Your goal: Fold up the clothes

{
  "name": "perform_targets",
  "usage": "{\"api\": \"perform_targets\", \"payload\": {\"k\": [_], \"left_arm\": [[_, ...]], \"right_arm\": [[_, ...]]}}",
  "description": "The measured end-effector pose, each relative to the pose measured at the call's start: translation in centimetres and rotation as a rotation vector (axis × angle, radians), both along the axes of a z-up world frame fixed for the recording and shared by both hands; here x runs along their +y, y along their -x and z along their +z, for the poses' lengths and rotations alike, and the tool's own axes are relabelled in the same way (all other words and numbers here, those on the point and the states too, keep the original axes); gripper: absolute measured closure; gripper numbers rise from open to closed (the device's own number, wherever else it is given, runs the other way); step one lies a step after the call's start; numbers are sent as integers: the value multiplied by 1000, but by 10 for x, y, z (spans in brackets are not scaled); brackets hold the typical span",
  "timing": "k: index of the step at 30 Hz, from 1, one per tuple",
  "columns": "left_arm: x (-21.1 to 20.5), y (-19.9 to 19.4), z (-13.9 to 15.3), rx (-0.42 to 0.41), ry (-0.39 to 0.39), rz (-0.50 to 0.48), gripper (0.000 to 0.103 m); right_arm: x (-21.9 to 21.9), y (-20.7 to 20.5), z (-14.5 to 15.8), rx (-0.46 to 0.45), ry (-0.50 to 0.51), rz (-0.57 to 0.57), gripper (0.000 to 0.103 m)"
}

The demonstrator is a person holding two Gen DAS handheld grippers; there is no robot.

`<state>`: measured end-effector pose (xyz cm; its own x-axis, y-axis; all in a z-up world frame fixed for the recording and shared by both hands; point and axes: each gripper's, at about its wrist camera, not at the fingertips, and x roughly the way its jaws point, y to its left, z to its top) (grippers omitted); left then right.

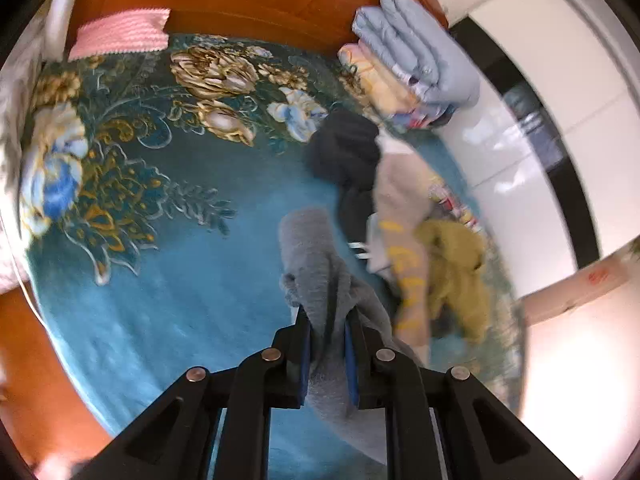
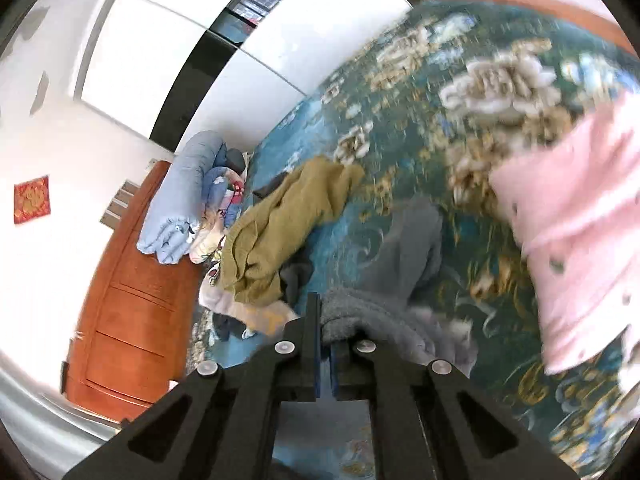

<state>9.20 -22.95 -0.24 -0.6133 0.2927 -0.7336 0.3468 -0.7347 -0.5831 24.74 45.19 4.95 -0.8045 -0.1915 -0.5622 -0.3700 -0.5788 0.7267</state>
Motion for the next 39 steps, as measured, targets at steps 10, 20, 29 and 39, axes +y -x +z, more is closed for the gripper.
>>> {"api": "perform_targets", "payload": {"k": [10,20,29,39], "left_arm": [[-6,9,-107,-277,-56,79,87],[-5,11,-112,-280,-33,51,86],[-8,9,-109,-287,-46,48,86],[-2,4,-102,-293,-45,71,85]], "right_arm": [[-3,138,-144,-353,67,-22,99],[-13,97,-104,-216,25,172,54],[-33,28,-163,-332,112,138,53],[13,144,-108,-241,28,70,54]]}}
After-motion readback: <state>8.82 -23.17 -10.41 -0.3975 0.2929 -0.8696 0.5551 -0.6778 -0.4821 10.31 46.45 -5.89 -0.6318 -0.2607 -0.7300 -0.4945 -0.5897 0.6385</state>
